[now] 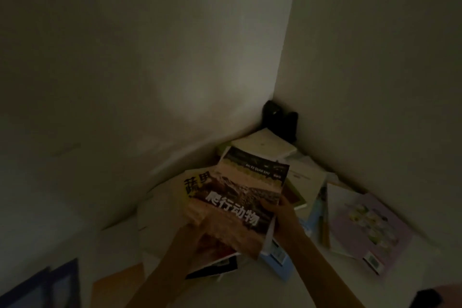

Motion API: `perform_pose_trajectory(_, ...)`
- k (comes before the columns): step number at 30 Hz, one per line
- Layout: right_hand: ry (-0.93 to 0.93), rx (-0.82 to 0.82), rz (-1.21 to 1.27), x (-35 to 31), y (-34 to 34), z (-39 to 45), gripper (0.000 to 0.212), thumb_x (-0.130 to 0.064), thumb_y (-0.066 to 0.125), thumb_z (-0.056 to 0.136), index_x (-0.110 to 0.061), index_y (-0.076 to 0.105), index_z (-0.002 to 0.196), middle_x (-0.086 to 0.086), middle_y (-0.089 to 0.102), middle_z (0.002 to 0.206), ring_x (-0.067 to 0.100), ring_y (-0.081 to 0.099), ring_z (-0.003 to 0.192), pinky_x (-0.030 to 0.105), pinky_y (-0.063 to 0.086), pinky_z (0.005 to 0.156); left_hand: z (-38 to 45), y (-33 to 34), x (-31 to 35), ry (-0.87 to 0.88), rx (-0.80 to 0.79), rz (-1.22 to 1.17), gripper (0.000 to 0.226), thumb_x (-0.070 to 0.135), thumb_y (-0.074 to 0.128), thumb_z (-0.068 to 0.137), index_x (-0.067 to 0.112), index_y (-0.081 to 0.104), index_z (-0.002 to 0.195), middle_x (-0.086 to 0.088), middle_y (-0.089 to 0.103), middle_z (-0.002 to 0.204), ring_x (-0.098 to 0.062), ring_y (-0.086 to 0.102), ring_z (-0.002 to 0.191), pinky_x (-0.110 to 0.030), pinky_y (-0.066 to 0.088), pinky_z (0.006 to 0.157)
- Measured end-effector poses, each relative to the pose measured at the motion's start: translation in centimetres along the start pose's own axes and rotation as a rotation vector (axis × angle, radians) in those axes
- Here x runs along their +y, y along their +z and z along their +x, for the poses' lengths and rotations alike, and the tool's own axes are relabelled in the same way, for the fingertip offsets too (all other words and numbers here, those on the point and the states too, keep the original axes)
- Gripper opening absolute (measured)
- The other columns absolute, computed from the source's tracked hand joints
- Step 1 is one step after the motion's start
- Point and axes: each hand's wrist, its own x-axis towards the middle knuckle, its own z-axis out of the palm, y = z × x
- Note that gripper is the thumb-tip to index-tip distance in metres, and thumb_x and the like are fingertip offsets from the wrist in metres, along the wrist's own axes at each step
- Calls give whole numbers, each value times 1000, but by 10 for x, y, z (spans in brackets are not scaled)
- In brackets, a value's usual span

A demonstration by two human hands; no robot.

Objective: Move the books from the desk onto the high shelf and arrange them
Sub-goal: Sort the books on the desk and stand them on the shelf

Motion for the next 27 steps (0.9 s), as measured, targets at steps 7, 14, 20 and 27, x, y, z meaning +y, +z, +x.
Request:
perform_pose_trajectory(7, -5, -236, -319, -3, 38, 20, 33, -6, 70, 79, -10, 55, 108, 12, 66, 104, 32, 66, 92, 35, 59, 69, 28, -61, 16, 208, 223, 278, 28, 32, 52, 93, 8, 56, 106, -14, 58, 111, -24, 55, 93, -33, 43, 81)
perform_pose_trajectory(14, -20, -304, -825, -16, 35, 56, 30, 0, 59, 88, -2, 55, 118, 9, 54, 111, 26, 58, 111, 39, 50, 91, 79, -32, 33, -9, 165, 149, 75, 54, 68, 73, -1, 54, 123, -20, 62, 119, -35, 62, 102, -45, 51, 91)
perform_pose_trajectory(20, -50, -183, -731, -12, 28, 68, 13, -11, 53, 95, -15, 57, 106, 5, 62, 113, 18, 60, 95, 28, 51, 79, 89, -34, 34, -42, 91, 99, 60, 42, 70, 76, 1, 58, 118, -18, 64, 112, -32, 62, 101, -44, 51, 91)
perform_pose_trajectory(27, -163, -131, -695, -31, 19, 78, 30, -10, 55, 93, -12, 53, 123, 8, 60, 122, 21, 59, 105, 40, 49, 93, 78, -25, 35, 119, 43, 154, 36, 45, 58, 84, 18, 61, 107, -8, 69, 100, -28, 65, 96, -43, 51, 88)
